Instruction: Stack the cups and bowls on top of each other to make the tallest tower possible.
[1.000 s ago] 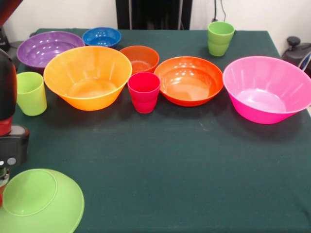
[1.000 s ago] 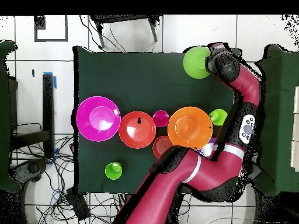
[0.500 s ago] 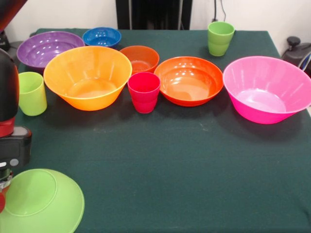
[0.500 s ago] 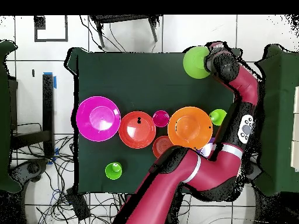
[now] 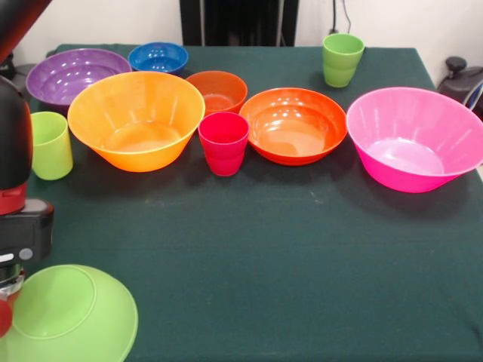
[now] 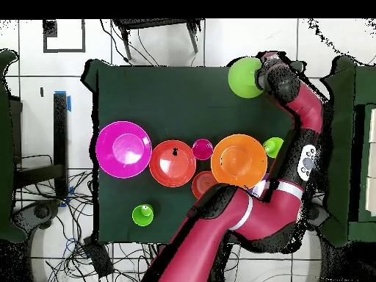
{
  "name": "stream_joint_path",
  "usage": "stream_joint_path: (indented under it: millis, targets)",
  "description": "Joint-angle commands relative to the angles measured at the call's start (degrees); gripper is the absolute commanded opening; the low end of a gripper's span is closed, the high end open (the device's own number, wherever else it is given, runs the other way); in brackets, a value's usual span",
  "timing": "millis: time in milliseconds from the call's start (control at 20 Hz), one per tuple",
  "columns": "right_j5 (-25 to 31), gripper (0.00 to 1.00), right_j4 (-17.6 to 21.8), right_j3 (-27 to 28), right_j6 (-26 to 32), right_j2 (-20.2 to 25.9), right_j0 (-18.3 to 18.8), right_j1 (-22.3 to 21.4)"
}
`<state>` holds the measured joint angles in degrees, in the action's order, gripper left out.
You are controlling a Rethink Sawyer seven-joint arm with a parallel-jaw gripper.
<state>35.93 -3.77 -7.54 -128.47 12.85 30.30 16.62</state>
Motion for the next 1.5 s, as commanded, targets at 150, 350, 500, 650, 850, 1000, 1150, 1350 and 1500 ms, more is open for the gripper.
stream_joint_path:
  millis: [150, 350, 500, 650, 850, 1000, 1150, 1350, 1500]
  targets:
    - [16.1, 1.0, 0.8, -7.5, 8.3, 6.4, -3.6, 1.2]
    - [18.9, 1.0, -0.1, -8.5, 7.3, 6.2, -3.7, 1.0]
    - [21.7, 1.0, -1.0, -9.0, 7.6, 6.8, -3.7, 0.9]
    - [22.4, 1.0, -1.5, -9.5, 7.0, 6.8, -3.8, 0.8]
    - [23.5, 1.0, -2.2, -10.2, 6.5, 6.9, -4.0, 0.5]
    - [23.6, 1.0, -2.7, -10.7, 6.2, 7.3, -4.1, 0.6]
    - [23.3, 1.0, -2.9, -11.0, 5.5, 7.3, -4.3, 0.5]
    - [22.8, 1.0, -3.6, -11.6, 4.8, 7.4, -4.5, 0.5]
    - [23.1, 1.0, -4.4, -12.2, 4.3, 7.3, -4.7, 0.2]
